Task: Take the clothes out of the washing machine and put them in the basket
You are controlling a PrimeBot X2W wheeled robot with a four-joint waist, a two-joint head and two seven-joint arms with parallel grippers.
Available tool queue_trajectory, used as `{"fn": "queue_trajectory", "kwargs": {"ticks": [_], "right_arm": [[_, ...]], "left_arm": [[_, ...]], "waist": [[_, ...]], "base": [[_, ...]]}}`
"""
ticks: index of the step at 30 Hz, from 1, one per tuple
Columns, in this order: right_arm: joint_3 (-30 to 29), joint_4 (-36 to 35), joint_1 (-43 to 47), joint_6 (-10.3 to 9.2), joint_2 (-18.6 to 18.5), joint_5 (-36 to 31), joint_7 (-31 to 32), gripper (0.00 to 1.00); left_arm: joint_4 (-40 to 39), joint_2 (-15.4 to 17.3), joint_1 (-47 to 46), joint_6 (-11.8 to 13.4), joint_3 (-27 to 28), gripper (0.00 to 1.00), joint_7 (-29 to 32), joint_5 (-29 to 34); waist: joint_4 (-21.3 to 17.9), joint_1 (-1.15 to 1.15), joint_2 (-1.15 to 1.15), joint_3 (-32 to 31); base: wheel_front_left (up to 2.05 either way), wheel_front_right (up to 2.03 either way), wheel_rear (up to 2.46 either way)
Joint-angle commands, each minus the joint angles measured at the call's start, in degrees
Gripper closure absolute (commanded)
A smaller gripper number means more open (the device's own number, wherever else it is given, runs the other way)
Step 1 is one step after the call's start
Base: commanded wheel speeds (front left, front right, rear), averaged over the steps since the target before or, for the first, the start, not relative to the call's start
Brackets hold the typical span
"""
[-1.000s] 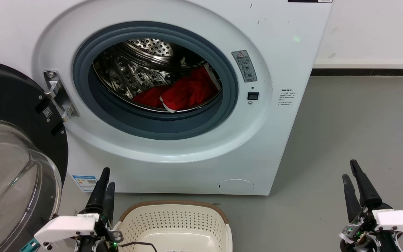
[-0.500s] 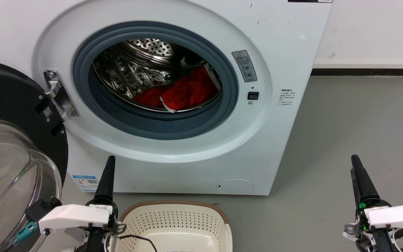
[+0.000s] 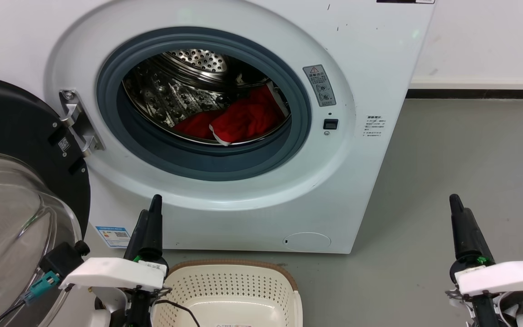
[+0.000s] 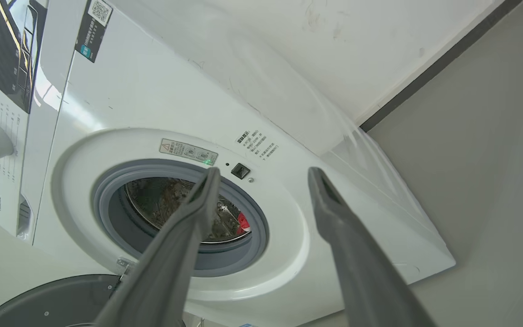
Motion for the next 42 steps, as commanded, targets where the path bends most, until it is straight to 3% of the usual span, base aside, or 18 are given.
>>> {"fn": "queue_trajectory", "kwargs": {"ticks": [1,20,42], "right_arm": [[0.21,-1.32,-0.25,0.01,-0.19,-3.54,-0.75,0.0],[0.25,-0.95,0.56,0.01,-0.2,-23.02,-4.18,0.0],[0.02,-0.2,1.01,0.01,-0.2,-38.24,-7.51,0.0]], "left_arm": [[-0.9,0.15,-1.59,-0.03,-0.53,0.0,-0.71,2.72],[0.42,0.18,-3.02,0.66,-2.76,0.0,-4.17,20.46],[2.51,0.21,-3.9,2.15,-5.21,0.0,-7.46,35.39]], "waist": [[0.04,0.0,0.0,-0.03],[0.43,0.0,0.0,-0.15],[1.0,0.0,0.0,-0.32]], "base": [[0.0,0.0,0.0],[0.0,0.0,0.0],[0.0,0.0,0.0]]}}
